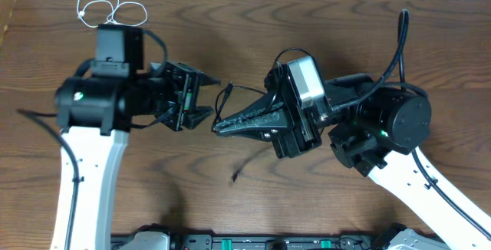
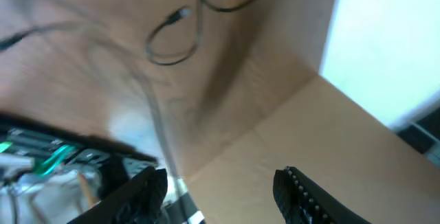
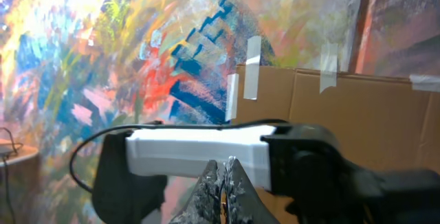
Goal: Untangle cables
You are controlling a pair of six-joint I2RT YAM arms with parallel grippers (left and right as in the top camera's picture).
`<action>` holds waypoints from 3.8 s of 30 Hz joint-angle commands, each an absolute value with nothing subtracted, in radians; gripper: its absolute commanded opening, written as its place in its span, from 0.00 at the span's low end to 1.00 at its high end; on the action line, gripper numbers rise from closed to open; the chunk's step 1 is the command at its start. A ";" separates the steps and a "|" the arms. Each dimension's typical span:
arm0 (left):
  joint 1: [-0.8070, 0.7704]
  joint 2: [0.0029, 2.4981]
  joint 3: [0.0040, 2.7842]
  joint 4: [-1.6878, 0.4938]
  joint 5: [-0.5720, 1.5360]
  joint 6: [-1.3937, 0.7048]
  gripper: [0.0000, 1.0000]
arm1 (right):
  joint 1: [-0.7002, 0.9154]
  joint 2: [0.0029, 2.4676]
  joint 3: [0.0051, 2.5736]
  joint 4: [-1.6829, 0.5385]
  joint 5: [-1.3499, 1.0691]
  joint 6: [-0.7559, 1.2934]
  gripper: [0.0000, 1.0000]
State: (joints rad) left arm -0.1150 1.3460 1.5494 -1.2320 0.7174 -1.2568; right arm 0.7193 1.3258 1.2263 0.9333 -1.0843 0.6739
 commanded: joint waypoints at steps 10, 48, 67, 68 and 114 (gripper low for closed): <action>-0.318 1.515 1.542 -1.270 0.856 -1.251 0.56 | 0.691 1.322 1.229 0.950 -1.053 0.717 0.01; -0.434 1.568 1.542 -1.139 1.192 -1.306 0.56 | 0.597 1.347 1.229 0.924 -1.327 0.498 0.01; -0.434 1.568 1.542 -1.138 1.194 -1.352 0.57 | 0.627 1.382 1.229 0.974 -1.240 0.496 0.01; -0.434 1.568 1.542 -1.138 1.193 -1.359 0.56 | 0.632 1.382 1.229 0.979 -1.231 0.496 0.01; -0.434 1.568 1.542 -1.138 1.305 -1.367 0.51 | 0.683 1.394 1.229 0.950 -1.109 0.368 0.01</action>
State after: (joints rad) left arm -0.4328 1.5623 1.5467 -1.1366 1.2819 -1.3647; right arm 0.6743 1.3888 1.2263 0.9474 -1.1839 0.4053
